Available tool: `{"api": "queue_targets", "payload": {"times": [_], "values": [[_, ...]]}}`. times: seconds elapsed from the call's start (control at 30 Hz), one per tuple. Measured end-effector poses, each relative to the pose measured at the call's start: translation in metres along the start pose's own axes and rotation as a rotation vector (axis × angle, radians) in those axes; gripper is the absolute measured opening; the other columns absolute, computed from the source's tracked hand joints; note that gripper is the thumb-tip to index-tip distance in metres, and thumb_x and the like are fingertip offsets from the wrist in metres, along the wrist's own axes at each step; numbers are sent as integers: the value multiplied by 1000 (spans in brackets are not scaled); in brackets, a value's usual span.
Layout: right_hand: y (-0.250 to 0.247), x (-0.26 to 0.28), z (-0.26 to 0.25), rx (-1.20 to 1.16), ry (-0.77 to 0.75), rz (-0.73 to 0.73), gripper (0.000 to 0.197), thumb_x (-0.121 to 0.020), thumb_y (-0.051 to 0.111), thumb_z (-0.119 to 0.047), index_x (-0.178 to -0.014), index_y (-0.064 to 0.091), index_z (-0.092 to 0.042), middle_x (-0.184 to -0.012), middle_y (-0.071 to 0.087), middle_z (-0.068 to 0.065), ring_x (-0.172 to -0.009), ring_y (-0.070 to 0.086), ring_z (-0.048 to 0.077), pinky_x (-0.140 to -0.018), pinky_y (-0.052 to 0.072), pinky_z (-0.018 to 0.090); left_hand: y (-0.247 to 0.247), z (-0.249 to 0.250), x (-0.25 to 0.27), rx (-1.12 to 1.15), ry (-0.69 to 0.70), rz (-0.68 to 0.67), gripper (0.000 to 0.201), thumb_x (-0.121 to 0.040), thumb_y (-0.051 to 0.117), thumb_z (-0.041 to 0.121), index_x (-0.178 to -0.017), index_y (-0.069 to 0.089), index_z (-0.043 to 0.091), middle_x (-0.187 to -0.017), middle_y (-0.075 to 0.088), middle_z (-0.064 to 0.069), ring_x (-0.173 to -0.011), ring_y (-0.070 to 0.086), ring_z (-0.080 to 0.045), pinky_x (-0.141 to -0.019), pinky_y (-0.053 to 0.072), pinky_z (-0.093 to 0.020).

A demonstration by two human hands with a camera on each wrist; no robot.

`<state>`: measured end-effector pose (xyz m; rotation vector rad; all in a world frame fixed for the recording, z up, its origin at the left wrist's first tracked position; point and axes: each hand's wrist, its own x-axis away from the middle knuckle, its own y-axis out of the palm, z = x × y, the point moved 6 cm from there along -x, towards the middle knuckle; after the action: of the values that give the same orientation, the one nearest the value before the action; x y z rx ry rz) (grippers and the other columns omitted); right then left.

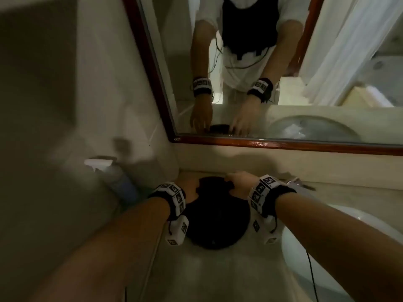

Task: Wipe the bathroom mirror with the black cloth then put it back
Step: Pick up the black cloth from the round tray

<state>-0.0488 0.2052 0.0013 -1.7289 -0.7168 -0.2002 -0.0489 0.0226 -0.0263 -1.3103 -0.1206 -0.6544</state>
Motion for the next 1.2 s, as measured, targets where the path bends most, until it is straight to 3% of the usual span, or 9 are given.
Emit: {"api": "queue_targets", "payload": {"times": [0.1, 0.2, 0.3, 0.43, 0.6, 0.77, 0.93, 1.07, 1.2], "values": [[28, -29, 11, -49, 42, -95, 49, -93, 58, -28, -140, 46, -22, -131, 56, 11, -110, 60, 30, -95, 53, 43, 22, -5, -19, 69, -18, -45, 24, -97, 52, 19, -117, 61, 7, -115, 61, -11, -98, 59, -25, -74, 42, -25], [56, -49, 19, -104, 63, -154, 50, -94, 56, -30, -142, 40, -27, -134, 56, 9, -109, 61, 28, -92, 53, 45, 44, -8, -41, 158, 53, 16, 44, -91, 47, 32, -112, 65, -2, -110, 64, -20, -97, 62, -36, -85, 52, -40], [69, -60, 25, -107, 60, -156, 54, -97, 54, -34, -146, 34, -29, -146, 45, 9, -124, 53, 31, -103, 46, 45, 65, -22, -61, 36, 15, -44, 61, -96, 47, 40, -146, 43, 6, -146, 45, -18, -129, 48, -37, -107, 41, -45], [77, -75, 28, -30, 110, -145, 58, -99, 55, -30, -152, 33, -19, -156, 30, 11, -143, 32, 33, -113, 30, 39, 83, -27, -79, -56, -23, -142, 71, -97, 52, 44, -156, 19, 23, -159, 22, -10, -142, 27, -36, -113, 34, -50], [79, -86, 32, -50, 110, -121, 51, -99, 50, -40, -147, 40, -26, -153, 37, 7, -133, 42, 30, -105, 38, 37, 83, -19, -86, -99, -34, -159, 75, -93, 58, 47, -156, 22, 25, -160, 15, -12, -144, 16, -41, -112, 32, -54], [84, -80, 35, -72, 77, -127, 46, -92, 58, -45, -135, 53, -27, -139, 50, 5, -127, 49, 32, -100, 41, 37, 85, -15, -92, -121, -50, -148, 56, -93, 60, 34, -144, 41, 19, -147, 34, -13, -136, 29, -39, -106, 39, -50], [86, -67, 33, -122, 52, -108, 35, -94, 59, -26, -127, 62, -15, -136, 51, 15, -125, 51, 37, -102, 41, 32, 86, -9, -84, -75, -79, -103, 30, -94, 57, 27, -119, 59, 10, -131, 45, -14, -123, 41, -37, -99, 44, -45], [82, -43, 34, -208, 18, -58, 35, -99, 52, -17, -132, 57, -9, -136, 54, 18, -124, 52, 35, -101, 39, 31, 79, 10, -61, 125, -51, 7, 21, -93, 57, 25, -98, 62, 5, -103, 60, -11, -96, 60, -31, -79, 51, -36], [66, -6, 36, -253, -13, 4, 29, -98, 51, -14, -126, 57, -12, -124, 63, 15, -114, 60, 35, -88, 46, 32, 54, 39, -28, 171, -57, 57, 15, -94, 56, 21, -101, 58, 8, -96, 64, -8, -85, 61, -25, -74, 50, -34]]}}
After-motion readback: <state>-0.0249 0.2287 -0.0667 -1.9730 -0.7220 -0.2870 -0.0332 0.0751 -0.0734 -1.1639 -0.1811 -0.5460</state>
